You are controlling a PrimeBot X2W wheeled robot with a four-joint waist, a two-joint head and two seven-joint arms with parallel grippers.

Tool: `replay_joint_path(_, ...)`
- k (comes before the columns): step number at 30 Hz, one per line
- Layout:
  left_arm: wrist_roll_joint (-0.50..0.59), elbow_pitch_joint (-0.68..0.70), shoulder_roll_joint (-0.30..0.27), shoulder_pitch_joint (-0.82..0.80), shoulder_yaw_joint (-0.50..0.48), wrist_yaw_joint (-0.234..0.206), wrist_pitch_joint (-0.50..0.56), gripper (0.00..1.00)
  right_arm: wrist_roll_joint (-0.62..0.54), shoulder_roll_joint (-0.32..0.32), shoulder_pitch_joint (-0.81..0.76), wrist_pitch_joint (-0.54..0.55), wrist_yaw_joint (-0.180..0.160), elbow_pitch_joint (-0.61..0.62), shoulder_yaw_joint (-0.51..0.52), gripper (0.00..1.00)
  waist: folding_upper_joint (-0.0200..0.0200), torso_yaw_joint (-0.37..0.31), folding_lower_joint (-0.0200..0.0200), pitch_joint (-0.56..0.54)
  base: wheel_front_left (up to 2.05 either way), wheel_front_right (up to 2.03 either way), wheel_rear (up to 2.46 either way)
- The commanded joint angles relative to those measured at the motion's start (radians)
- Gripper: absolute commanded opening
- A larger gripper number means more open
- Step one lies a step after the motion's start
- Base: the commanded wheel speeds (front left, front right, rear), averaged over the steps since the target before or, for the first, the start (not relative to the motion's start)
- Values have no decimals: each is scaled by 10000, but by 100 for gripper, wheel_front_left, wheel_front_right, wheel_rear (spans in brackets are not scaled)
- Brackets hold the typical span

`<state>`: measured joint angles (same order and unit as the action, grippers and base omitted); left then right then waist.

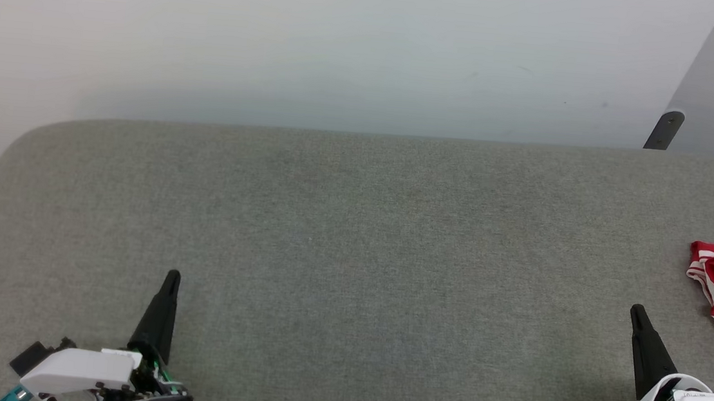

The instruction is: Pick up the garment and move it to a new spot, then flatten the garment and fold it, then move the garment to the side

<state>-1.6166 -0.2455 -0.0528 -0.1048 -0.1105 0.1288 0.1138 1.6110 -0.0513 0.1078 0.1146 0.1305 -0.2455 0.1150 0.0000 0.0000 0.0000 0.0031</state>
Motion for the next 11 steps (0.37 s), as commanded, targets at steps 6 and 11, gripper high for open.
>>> replay_joint_path(6,41,-15,19,-103,-29,35,9,0,37,33,35,9,4,-3,-12,0,0,0,0,0,0,0,0)
replay_joint_path(11,45,-15,20,-103,-33,36,12,0,37,34,35,9,4,-3,-12,0,0,0,0,0,0,0,0)
